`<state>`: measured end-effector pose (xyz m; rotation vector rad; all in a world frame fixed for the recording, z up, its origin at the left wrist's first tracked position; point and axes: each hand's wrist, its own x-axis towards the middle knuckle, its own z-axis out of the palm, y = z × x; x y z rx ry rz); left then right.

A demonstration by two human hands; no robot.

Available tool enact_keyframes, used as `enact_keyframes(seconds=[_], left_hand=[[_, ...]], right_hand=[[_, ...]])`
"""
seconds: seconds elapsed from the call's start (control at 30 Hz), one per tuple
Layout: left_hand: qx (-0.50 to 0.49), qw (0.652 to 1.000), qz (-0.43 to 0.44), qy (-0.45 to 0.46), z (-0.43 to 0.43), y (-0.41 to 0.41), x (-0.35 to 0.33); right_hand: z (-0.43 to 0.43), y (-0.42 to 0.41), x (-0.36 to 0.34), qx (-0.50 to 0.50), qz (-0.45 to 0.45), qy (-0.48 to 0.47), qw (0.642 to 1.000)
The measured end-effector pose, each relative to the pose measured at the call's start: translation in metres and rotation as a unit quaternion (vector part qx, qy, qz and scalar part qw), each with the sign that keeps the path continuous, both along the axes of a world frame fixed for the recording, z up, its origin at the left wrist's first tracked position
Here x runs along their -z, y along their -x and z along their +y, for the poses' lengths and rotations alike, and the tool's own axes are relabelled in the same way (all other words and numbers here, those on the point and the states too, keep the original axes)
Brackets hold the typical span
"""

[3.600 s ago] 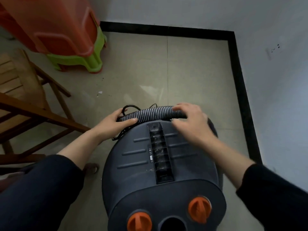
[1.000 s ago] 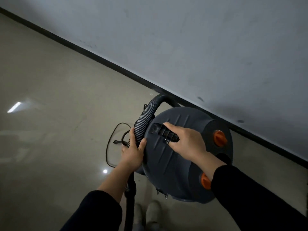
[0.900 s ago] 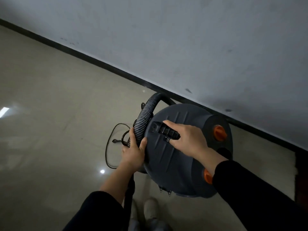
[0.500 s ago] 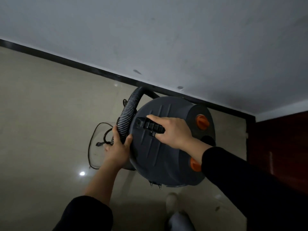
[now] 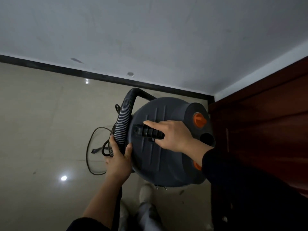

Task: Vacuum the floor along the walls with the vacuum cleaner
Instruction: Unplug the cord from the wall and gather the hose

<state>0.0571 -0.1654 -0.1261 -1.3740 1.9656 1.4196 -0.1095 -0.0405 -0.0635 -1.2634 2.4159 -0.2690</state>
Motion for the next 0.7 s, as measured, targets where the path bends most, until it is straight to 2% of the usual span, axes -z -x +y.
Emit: enact_keyframes(seconds=[0.43, 0.7], left_hand=[[-0.041, 0.999, 0.008, -0.005, 0.144, 0.067, 0.001], [-0.058, 0.998, 0.025, 0.018, 0.181, 0.105, 0.004]], right_hand=[[0.132, 0.078, 0.001, -0.042, 0.009, 0.021, 0.999], [0.164, 0.123, 0.003, -0.072, 0.005, 0.018, 0.997]])
